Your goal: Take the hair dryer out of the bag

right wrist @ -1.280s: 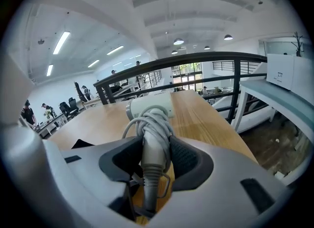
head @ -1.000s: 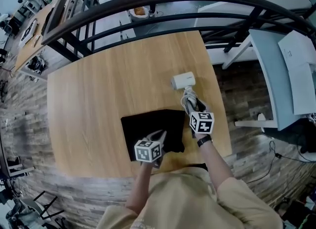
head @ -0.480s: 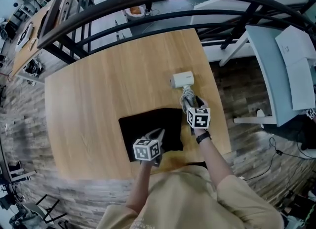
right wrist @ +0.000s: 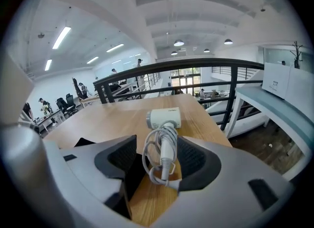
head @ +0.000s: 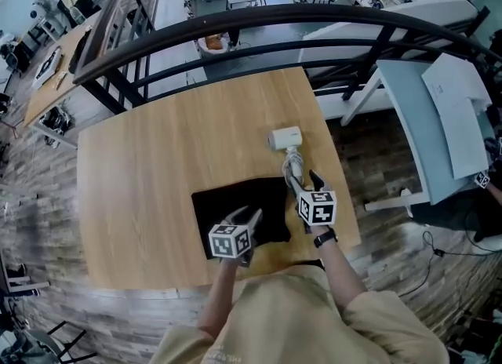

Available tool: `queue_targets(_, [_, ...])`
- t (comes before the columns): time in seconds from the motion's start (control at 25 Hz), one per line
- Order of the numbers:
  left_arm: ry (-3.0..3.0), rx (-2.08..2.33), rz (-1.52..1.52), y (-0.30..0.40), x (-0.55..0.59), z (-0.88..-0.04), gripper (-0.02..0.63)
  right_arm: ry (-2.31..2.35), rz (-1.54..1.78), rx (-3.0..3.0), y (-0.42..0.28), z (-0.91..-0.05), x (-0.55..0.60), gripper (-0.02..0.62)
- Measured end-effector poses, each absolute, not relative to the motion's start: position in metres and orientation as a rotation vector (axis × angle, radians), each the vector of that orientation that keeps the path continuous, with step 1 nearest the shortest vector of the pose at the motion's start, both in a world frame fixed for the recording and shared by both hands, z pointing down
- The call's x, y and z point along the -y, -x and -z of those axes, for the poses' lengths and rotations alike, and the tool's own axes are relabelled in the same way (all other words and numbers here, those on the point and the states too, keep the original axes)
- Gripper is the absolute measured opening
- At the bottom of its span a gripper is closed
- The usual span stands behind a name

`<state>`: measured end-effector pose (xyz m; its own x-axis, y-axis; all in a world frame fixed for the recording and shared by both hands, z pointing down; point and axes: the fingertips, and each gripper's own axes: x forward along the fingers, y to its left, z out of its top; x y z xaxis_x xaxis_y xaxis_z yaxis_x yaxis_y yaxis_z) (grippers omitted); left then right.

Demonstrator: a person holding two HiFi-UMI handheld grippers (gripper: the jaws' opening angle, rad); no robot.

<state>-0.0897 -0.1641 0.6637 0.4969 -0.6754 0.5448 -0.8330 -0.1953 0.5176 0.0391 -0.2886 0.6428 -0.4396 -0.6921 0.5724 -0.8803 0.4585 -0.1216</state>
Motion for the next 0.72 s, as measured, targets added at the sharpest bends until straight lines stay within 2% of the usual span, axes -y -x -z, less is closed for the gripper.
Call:
queue_targets(0.2, [-2.026, 1.366, -0.273, 0.107, 0.153, -0.629, 0.152, -1.289, -0.455, 2.351, -0.027, -0.604, 0.243, 0.24])
queue_targets(0.36, [-2.117, 1.513, -0.331, 0.123, 0.142, -0.597, 0.151, -1.289, -0.328, 2.42, -0.02, -0.572, 0.212, 0.166])
queue_targets(0.52, [-2.213, 1.714, -0.374, 0.137, 0.129, -0.554, 0.123, -1.33, -0.343, 2.507, -0.017, -0.535, 0.188, 0.15])
queue_targets(0.72, [-2.277, 1.822, -0.257, 0.142, 0.114, -0.503, 0.1, -1.372, -0.297, 2.615, -0.015, -0.487, 0.166, 0.133])
